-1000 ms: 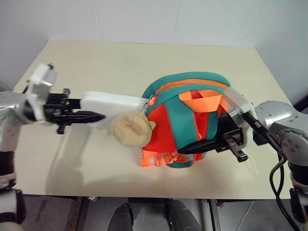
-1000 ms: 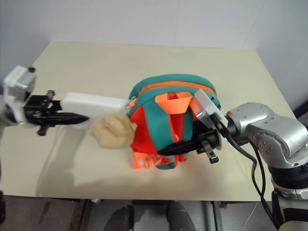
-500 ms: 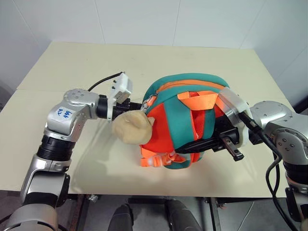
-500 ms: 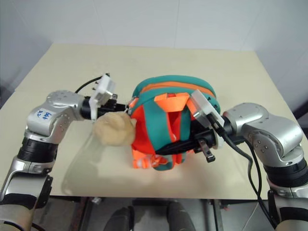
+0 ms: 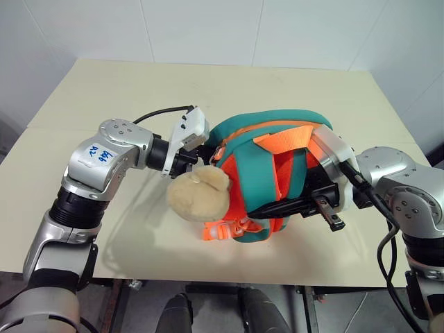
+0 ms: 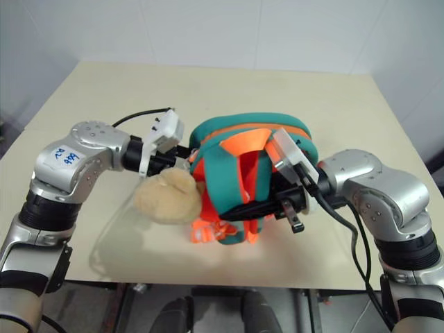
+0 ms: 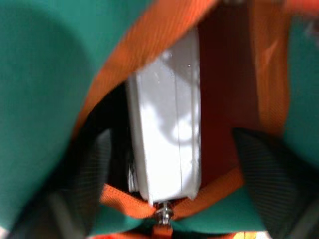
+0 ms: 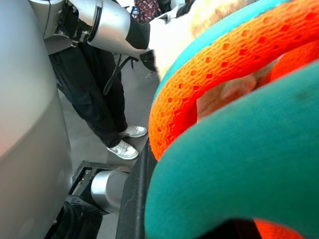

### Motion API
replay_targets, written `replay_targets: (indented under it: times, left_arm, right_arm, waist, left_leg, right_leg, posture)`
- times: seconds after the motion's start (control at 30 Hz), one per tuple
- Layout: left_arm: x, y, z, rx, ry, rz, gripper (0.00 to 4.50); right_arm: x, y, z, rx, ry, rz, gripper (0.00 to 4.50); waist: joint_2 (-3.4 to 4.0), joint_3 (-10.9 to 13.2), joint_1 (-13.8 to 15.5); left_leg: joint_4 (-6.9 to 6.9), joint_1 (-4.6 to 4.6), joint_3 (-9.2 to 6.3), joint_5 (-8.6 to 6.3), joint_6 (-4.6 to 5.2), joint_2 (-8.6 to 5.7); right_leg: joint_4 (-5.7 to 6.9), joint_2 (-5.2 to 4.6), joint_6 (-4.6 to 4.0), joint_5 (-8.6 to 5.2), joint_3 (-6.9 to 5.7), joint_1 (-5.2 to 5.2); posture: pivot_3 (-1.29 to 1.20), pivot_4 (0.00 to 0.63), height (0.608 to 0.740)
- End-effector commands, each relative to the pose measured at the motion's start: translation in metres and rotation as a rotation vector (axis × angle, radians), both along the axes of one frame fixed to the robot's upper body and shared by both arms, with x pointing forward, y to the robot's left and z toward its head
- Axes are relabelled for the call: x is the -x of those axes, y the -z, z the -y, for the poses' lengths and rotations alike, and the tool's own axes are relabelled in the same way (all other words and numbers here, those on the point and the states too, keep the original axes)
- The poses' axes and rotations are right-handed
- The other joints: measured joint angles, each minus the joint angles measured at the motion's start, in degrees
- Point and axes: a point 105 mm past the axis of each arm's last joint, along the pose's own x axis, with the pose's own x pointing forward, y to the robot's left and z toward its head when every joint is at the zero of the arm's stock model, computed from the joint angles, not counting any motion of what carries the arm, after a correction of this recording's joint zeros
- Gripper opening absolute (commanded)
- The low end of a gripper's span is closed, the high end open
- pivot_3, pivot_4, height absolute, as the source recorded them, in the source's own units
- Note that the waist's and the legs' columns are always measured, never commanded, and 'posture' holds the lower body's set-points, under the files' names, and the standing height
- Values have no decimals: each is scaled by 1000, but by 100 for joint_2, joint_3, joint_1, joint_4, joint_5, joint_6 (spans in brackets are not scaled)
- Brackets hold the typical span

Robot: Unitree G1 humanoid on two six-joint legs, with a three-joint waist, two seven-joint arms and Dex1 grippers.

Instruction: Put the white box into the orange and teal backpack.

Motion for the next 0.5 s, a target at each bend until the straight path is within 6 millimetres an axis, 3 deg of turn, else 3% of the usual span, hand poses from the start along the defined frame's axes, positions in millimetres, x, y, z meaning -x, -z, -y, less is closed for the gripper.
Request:
replay_targets:
  times: [0.03,0.5]
  left_arm:
    - [7,-22,-1,10,-5,81,4469]
    - [38,-49,-21,14,-57,88,4469]
  right_arm:
    - [3,-5,-1,-18,-10,46,0]
    - [0,-1,-3,-20,-12,49,0]
  waist:
    - [0,0,-1]
    - [0,2,-14]
  left_leg:
    - [0,0,0,0,0,0]
    - [-6,-3,-1,0,0,0]
  right_leg:
    - [0,0,0,0,0,0]
    - [0,0,0,-5,-1,-5]
  posture:
    - [0,150,740]
    - [0,150,740]
